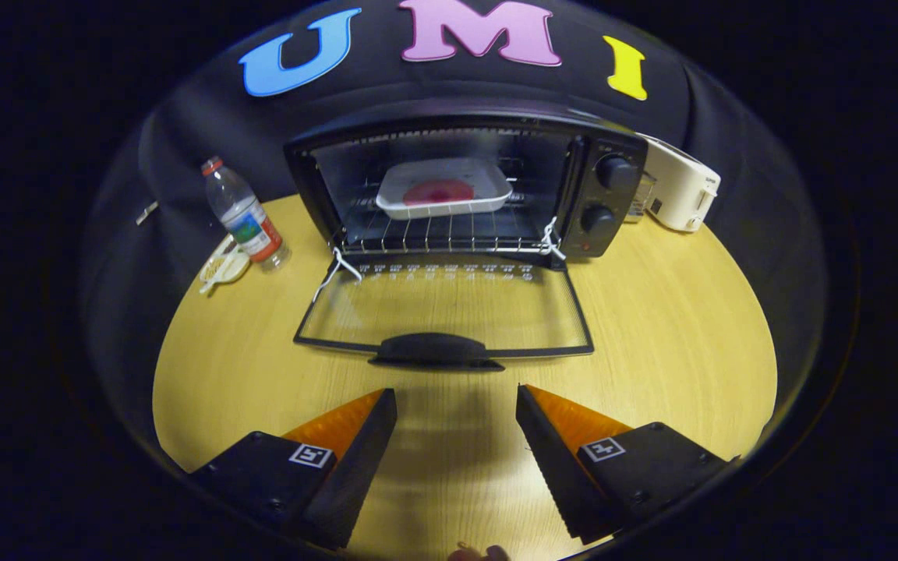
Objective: Open the toaster oven, put the food inside, and close the toaster oven door.
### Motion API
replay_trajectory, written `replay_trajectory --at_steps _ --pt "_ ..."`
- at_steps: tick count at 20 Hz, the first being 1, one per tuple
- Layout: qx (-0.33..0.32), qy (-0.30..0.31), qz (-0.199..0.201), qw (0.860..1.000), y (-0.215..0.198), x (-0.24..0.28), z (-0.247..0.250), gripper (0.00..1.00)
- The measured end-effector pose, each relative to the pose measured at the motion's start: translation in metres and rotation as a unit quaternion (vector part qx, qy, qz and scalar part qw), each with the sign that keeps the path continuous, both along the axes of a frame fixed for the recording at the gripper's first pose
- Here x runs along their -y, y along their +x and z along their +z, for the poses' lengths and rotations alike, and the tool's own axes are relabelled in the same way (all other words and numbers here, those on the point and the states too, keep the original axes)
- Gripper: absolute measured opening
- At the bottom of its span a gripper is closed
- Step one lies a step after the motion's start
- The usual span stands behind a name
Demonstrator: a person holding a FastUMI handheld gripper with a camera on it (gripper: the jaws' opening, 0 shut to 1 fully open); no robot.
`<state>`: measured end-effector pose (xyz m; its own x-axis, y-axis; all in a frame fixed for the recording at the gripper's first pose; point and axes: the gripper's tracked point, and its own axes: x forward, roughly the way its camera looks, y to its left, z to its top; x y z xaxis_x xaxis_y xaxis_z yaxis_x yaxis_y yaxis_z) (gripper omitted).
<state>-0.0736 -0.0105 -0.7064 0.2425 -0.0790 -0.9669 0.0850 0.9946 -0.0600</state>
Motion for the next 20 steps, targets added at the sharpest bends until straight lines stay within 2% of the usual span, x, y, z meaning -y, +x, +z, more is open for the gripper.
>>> replay_trajectory --at_steps 6,9,12,15,17,20 --pt "-0.018 0.001 -0.041 0.999 0.012 0.008 -0.043 1.0" --pt "-0.018 -0.003 -0.026 0.999 0.012 0.008 -0.048 1.0" --pt "-0.012 0.003 -0.013 1.0 0.019 0.008 -0.034 1.0" --pt "0.03 -0.002 -0.001 1.0 0.039 0.01 -0.006 1.0" --pt "0.06 0.012 -0.024 0.998 0.065 0.0 0.015 1.0" --pt "0.097 0.006 -0.054 0.994 0.096 0.018 0.039 1.0"
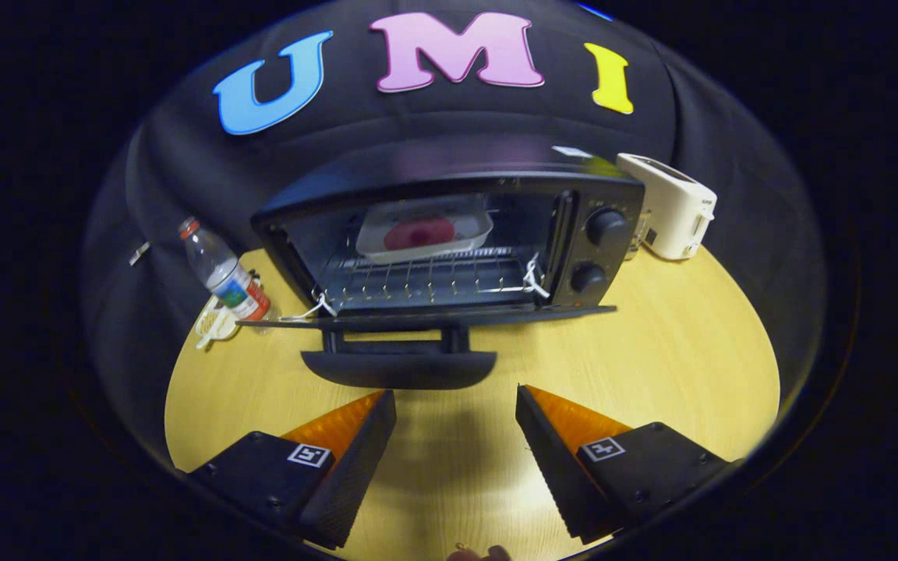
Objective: Open the toaster oven, put the food inside, and close the toaster oven door.
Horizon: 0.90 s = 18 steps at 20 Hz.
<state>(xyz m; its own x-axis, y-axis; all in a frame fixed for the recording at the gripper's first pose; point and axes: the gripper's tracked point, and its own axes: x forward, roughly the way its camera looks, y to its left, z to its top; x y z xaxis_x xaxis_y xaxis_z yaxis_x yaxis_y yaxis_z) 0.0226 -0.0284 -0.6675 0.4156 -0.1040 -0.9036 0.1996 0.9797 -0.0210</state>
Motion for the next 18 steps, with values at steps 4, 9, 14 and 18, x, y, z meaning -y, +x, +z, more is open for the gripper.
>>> replay_trajectory --at_steps 4,9,14,18 --pt "0.027 0.0 0.0 1.0 0.013 0.004 0.022 0.99" --pt "0.037 0.0 0.012 0.999 0.003 0.014 0.052 0.99" --pt "0.095 -0.026 0.016 0.995 0.02 0.055 0.132 0.99" --pt "0.153 -0.07 0.036 0.985 0.041 0.096 0.209 0.99"
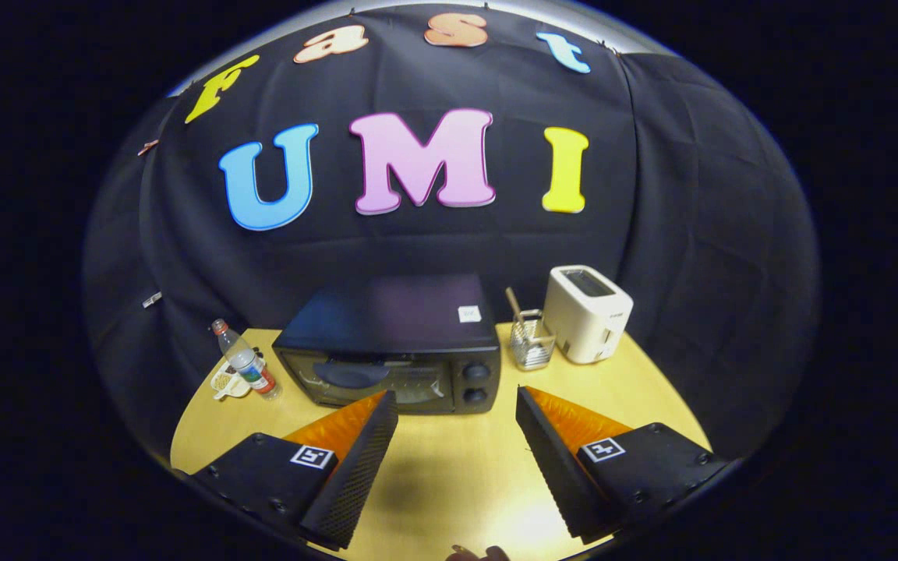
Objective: Open the toaster oven, put the food inside, and close the toaster oven door.
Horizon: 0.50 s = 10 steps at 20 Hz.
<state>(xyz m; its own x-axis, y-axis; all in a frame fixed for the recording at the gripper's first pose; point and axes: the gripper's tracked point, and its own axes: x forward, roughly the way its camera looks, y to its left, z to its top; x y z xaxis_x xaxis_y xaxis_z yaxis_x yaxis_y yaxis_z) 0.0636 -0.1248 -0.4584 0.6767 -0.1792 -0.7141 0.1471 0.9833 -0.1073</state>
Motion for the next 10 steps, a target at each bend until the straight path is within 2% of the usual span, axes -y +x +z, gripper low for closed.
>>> replay_trajectory --at_steps 3,6,10 --pt "0.03 -0.013 0.013 0.999 0.008 0.011 0.058 0.99" --pt "0.088 -0.015 0.018 0.996 0.028 0.008 0.13 0.99" --pt "0.194 0.006 0.042 0.98 0.069 -0.023 0.237 0.99"
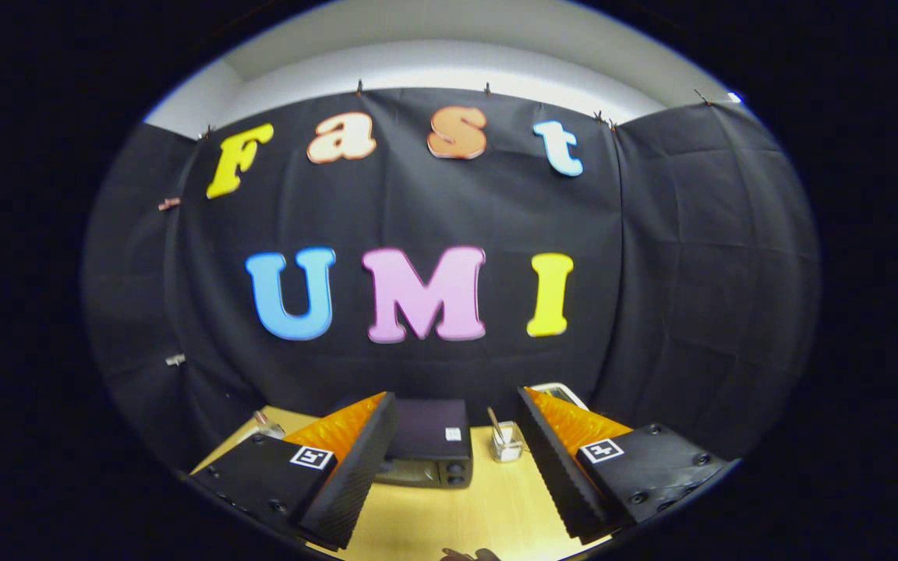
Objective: Open the toaster oven, put the food inside, and close the toaster oven door.
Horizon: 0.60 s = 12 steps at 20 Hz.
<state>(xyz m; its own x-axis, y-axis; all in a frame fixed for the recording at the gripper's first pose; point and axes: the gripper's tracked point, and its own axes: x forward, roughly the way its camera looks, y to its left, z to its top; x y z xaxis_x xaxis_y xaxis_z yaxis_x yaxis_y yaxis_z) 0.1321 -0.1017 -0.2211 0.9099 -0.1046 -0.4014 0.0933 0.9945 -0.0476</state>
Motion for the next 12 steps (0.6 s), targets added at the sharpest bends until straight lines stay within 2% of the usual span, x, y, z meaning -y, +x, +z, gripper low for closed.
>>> replay_trajectory --at_steps 4,8,12 --pt "0.086 -0.002 0.039 0.996 0.021 -0.038 0.087 0.98" --pt "0.127 0.029 0.088 0.988 0.008 -0.081 0.118 0.98" --pt "0.155 0.03 0.061 0.985 0.007 -0.072 0.126 0.97"
